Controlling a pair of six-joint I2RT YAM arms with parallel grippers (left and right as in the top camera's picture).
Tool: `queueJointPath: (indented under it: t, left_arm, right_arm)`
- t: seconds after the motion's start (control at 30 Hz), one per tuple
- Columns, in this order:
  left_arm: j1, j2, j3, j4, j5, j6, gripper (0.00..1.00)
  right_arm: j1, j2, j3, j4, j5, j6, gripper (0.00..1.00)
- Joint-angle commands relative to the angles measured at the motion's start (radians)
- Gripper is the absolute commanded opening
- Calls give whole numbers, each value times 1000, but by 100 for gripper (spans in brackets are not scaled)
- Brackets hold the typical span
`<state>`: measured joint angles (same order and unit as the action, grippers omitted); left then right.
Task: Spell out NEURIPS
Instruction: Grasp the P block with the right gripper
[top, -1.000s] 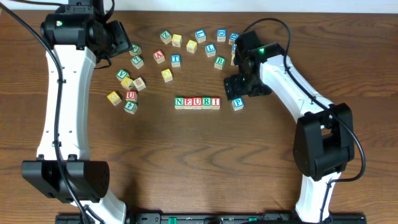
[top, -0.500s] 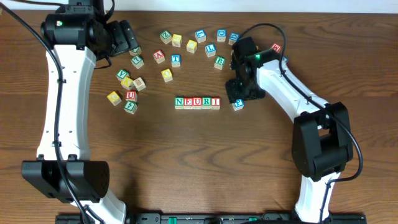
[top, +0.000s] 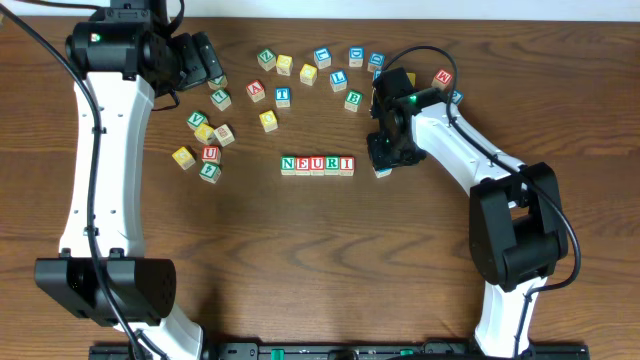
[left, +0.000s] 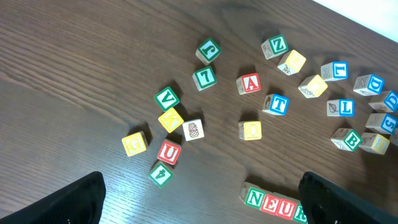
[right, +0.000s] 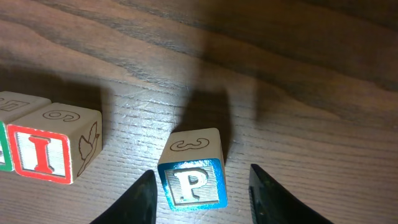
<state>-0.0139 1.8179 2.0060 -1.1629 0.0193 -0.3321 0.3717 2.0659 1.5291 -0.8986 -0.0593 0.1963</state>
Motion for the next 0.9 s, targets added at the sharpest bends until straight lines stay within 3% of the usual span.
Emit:
queueJointPath:
  t: [0.0, 0.3, 0.53, 0.87]
  left_arm:
    - [4, 8, -6, -3, -13, 10, 98]
    - [4, 8, -6, -3, -13, 10, 98]
    - [4, 8, -6, -3, -13, 10, 98]
    - [4, 8, -6, -3, -13, 10, 98]
  right_arm:
    - [9, 1, -8, 2, -3, -2, 41]
    - [9, 1, -46, 37, -3, 21, 39]
    - [9, 1, -48, 57, -4, 42, 32]
    - [14, 1, -47, 103, -90, 228, 27]
